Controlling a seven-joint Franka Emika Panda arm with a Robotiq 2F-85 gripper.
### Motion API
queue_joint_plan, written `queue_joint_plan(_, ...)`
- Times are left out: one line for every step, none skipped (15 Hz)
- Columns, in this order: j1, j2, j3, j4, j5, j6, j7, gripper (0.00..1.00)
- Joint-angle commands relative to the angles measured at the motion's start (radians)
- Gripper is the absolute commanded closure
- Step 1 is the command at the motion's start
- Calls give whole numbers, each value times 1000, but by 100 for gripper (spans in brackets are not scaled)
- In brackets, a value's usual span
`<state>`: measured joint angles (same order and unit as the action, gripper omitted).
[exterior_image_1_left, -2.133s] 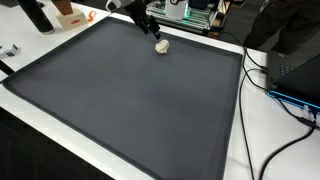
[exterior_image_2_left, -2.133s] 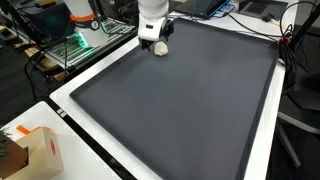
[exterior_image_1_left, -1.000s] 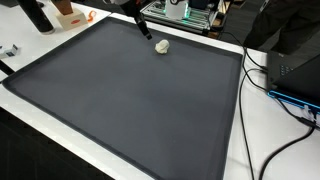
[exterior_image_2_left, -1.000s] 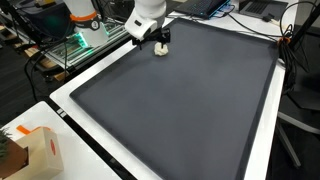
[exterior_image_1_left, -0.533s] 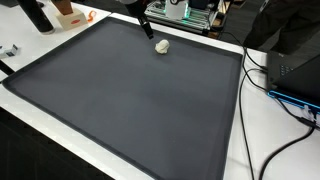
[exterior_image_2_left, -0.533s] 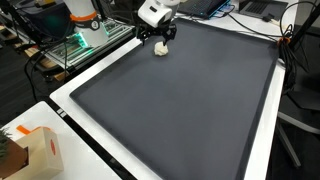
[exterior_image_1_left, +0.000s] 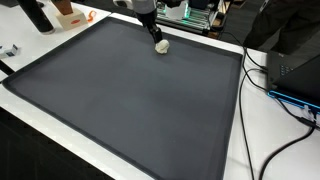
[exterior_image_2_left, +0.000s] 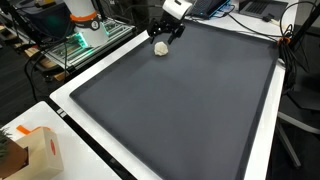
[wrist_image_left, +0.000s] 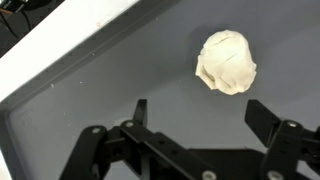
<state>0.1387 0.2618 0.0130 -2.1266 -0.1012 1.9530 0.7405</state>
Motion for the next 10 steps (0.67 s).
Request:
queue_joint_plan(52, 78, 25, 80, -81, -55, 5, 0)
queue_joint_plan(70, 95, 35, 97, -100, -64, -4, 0)
queue_joint_plan(88, 111, 42, 114, -122, -71, -8, 0)
queue_joint_plan(104, 125, 51, 128, -142, -75, -20, 0)
queue_joint_plan(118, 137, 57, 141, -159, -77, -32, 0)
queue_joint_plan(131, 146, 66, 149, -174, -72, -59, 0)
queue_joint_plan(141, 155, 74, 158, -185, -73, -91, 0)
queue_joint_plan(150, 161, 80, 162, -197, -63, -125, 0)
queue_joint_plan(156, 167, 87, 168, -201, -65, -167, 0)
queue_joint_plan(157, 169, 96, 170, -192, -63, -217, 0)
